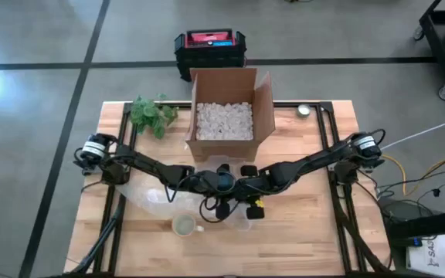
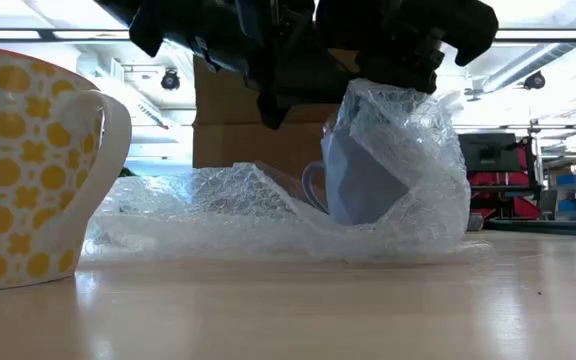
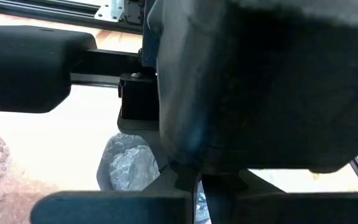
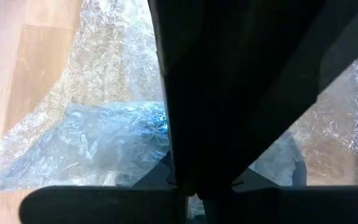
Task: Wrap mug
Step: Wrap the blue mug with the right bubble wrap
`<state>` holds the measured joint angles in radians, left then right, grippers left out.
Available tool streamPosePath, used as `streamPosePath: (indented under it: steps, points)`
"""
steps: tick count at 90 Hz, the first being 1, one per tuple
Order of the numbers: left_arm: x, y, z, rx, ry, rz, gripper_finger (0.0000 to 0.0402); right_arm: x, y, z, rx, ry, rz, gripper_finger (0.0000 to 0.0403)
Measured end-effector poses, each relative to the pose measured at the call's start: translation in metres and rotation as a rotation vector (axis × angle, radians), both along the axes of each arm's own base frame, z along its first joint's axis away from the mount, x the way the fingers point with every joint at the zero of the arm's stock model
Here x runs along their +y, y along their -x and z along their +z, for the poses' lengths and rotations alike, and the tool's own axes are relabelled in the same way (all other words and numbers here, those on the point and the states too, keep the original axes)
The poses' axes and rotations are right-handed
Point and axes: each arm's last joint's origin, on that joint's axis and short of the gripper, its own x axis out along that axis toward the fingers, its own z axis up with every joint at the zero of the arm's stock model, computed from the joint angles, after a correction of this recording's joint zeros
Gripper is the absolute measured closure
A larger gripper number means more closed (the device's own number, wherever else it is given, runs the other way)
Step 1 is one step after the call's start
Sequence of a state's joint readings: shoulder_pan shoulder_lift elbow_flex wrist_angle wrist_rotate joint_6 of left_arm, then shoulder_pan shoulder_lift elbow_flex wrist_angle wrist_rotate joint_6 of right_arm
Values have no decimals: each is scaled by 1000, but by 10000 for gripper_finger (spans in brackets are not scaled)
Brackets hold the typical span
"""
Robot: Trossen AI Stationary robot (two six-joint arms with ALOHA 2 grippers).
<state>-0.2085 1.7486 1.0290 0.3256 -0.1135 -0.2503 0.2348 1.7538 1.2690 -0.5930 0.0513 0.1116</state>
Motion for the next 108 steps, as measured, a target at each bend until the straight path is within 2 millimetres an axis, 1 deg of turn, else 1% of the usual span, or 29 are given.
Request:
streamPosePath:
  steps: [43, 55, 62, 108]
  points:
    - [0, 0, 0, -1, 3, 1, 400, 0, 0, 0, -2, 1, 4, 394]
    - [0, 0, 1, -3, 6, -5, 400, 1, -4, 2, -50, 57, 146, 394]
    - [0, 0, 1, -3, 5, -5, 400, 1, -4, 2, -58, 69, 178, 394]
    - [0, 0, 2, -7, 3, 1, 400, 1, -3, 2, -38, 36, 95, 394]
